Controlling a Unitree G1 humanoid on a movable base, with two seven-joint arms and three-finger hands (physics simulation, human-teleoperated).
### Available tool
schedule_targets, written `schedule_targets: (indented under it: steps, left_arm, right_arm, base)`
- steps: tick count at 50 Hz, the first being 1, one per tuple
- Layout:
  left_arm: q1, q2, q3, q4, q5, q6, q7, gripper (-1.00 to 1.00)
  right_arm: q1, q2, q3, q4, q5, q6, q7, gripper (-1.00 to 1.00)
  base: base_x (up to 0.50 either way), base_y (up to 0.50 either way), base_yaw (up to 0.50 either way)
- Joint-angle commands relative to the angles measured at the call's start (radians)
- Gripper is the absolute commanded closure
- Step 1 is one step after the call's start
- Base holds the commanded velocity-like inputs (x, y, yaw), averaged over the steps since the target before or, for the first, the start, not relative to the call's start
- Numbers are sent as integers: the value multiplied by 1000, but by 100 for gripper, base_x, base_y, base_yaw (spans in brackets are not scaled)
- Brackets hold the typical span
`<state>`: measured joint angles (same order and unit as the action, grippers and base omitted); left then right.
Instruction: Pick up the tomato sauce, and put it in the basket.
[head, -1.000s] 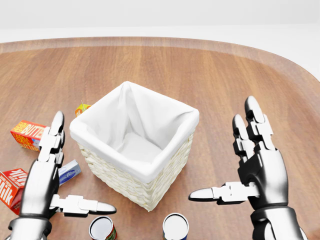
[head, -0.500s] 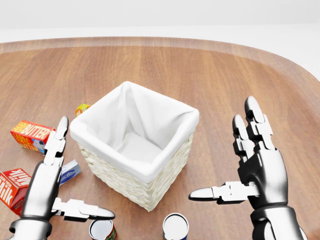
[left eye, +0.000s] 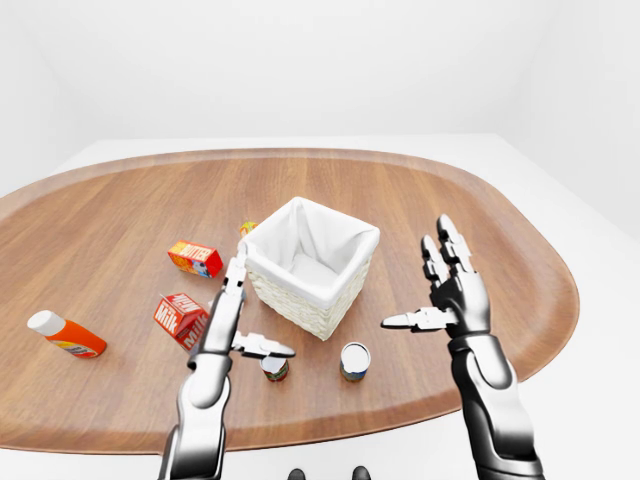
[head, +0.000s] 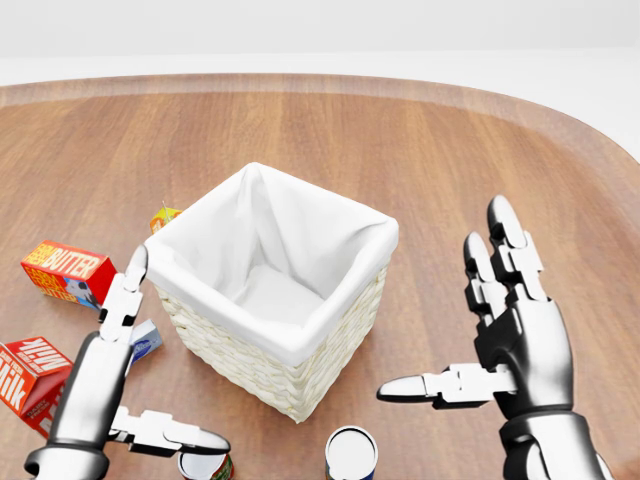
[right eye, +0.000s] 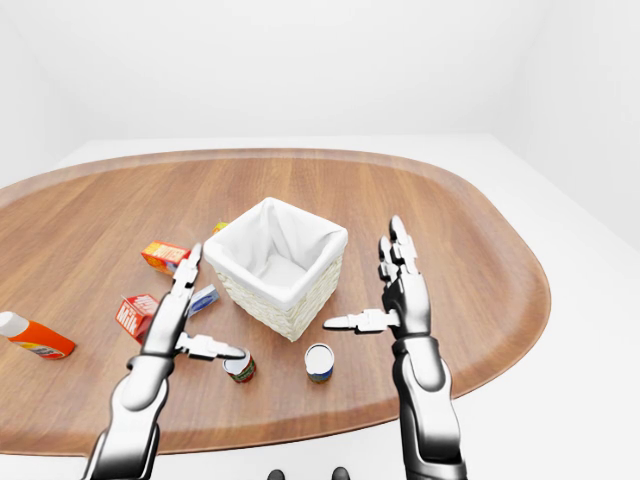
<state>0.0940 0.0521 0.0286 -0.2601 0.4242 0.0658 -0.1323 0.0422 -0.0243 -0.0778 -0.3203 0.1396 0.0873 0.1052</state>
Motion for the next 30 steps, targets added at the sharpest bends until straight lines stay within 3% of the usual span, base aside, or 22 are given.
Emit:
schedule_targets:
  steps: [1,11,27,30]
  left_arm:
    - [9,0,-6,3,30,-13,-6,-100]
    - [22,-10,-12,-21,36,-15,7,-100]
    - [45,3,14,-7,45,-68,1,-100]
    - [41,4,23,-9,45,-65,-4,-100]
  right_arm:
    - [-4,0,-1,13,-1,0,-1,-100]
    - [-11,-3,-6,26,2,0,-3,-100]
    - [-19,-5,-7,38,2,0,-6,-100]
    - [-19,-5,-8,35,3,0,-6,-100]
  base:
    - [0,0,0]
    - [0,0,0]
    - [0,0,0]
    - [0,0,0]
